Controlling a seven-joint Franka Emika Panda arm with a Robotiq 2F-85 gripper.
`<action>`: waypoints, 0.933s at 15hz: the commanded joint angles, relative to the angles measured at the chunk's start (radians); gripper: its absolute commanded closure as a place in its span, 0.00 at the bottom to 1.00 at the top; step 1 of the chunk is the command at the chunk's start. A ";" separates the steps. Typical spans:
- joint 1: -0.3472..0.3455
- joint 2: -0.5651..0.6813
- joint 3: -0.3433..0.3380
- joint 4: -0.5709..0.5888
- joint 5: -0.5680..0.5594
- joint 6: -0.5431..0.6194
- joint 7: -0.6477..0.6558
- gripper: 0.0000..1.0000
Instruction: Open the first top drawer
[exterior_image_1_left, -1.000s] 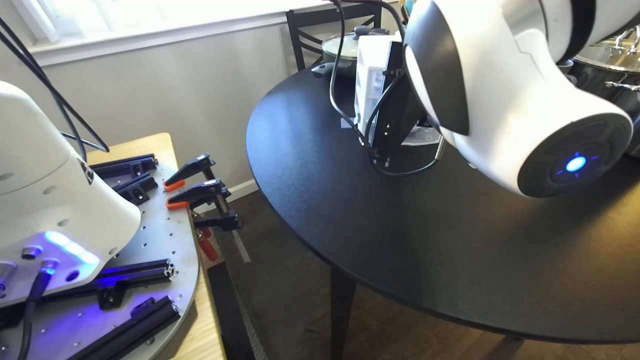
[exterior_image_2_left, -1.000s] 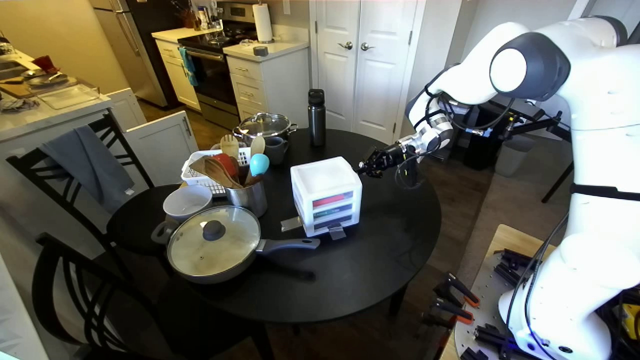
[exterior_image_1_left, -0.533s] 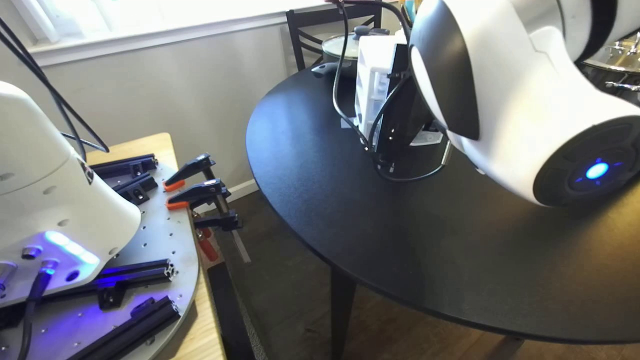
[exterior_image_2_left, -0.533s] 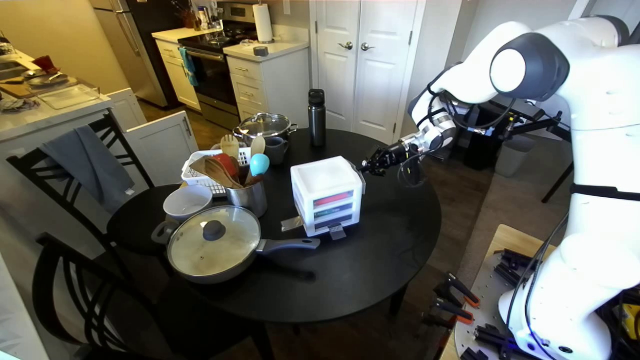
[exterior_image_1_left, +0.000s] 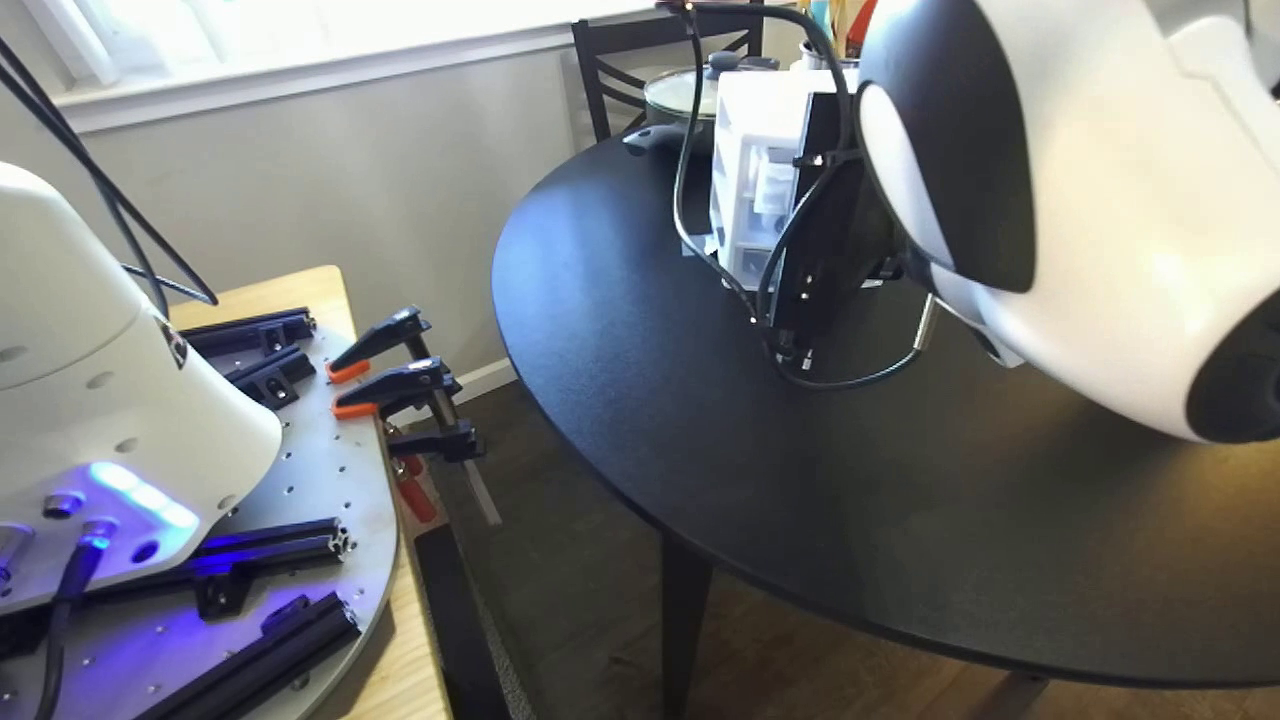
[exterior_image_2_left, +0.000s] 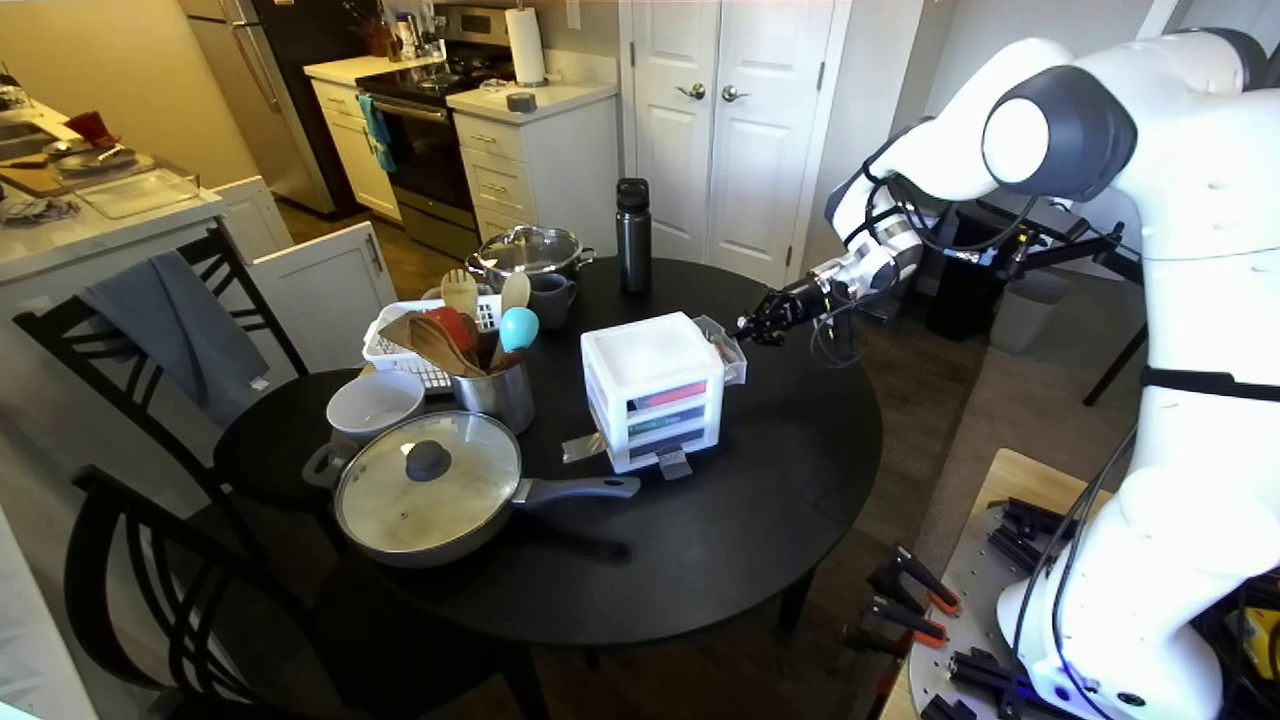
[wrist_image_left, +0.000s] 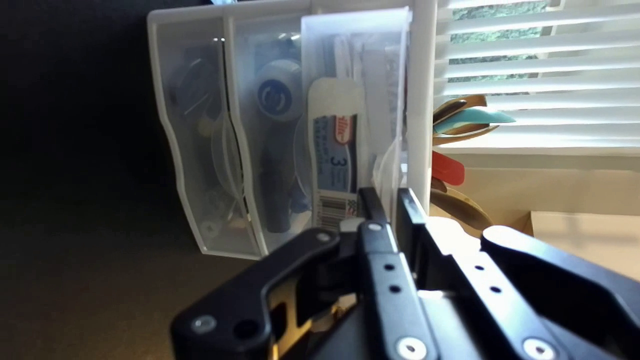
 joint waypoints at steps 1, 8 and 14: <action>0.000 0.011 -0.017 0.046 -0.086 0.029 0.038 0.93; 0.004 0.014 -0.018 0.098 -0.242 0.082 0.060 0.93; -0.005 0.011 -0.014 0.119 -0.290 0.103 0.073 0.93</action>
